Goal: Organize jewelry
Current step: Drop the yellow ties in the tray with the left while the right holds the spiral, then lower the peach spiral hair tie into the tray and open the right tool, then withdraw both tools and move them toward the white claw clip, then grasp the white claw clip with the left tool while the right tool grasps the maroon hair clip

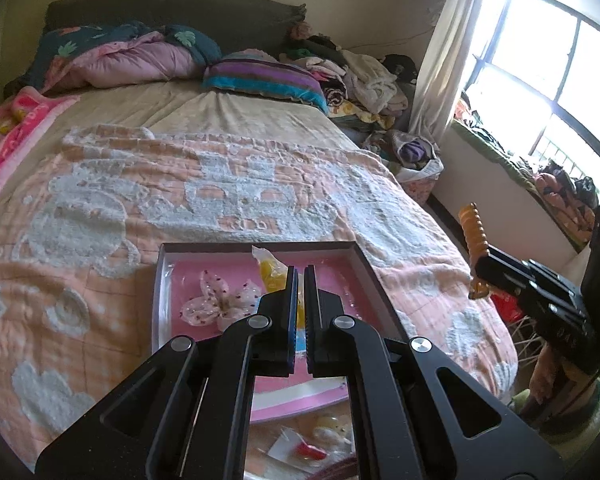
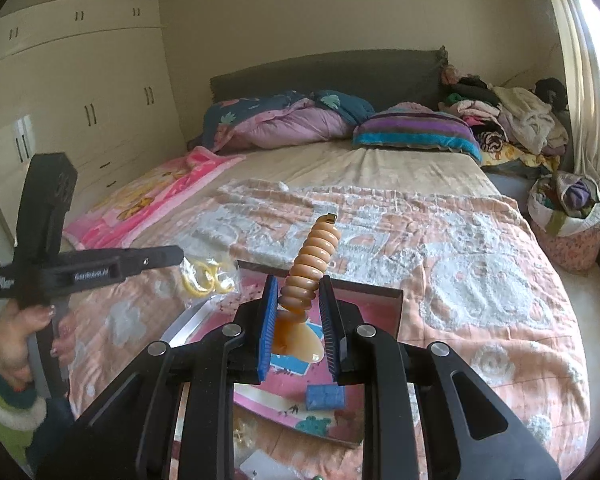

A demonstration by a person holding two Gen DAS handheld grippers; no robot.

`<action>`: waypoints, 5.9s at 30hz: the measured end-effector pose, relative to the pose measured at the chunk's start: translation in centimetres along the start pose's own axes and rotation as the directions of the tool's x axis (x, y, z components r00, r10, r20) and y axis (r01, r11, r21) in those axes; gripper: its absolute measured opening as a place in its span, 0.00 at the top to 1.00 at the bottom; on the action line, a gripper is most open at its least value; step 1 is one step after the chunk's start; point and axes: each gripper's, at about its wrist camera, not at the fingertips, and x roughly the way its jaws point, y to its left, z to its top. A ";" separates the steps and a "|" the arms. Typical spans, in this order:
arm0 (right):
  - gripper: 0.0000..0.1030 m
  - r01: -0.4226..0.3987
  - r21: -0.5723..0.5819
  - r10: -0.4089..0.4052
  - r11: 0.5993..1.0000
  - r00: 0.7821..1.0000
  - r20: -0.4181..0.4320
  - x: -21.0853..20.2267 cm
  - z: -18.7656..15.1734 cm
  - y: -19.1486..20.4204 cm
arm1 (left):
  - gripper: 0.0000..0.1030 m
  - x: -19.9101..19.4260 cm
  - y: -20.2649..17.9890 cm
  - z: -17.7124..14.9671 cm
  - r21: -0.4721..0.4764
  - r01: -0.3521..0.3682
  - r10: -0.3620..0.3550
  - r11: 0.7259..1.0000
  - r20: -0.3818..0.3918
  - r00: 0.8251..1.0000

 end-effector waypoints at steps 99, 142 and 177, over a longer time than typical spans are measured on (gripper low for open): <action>0.14 0.092 0.089 -0.094 0.992 0.995 0.018 -11.2 -10.1 1.0 | 0.09 -11.1 -2.7 -14.7 -0.100 -0.272 0.275 0.957 0.020 0.961; 0.14 -0.036 -0.073 0.022 0.997 0.984 -0.175 -7.7 -16.7 6.2 | 0.09 -7.5 -0.3 -21.7 -0.098 -0.320 0.301 0.942 -0.176 0.937; 0.14 -0.148 0.025 0.146 0.989 0.911 -0.387 2.4 -19.9 8.6 | 0.33 2.3 3.7 -19.3 -0.147 -0.287 0.235 0.947 -0.296 0.926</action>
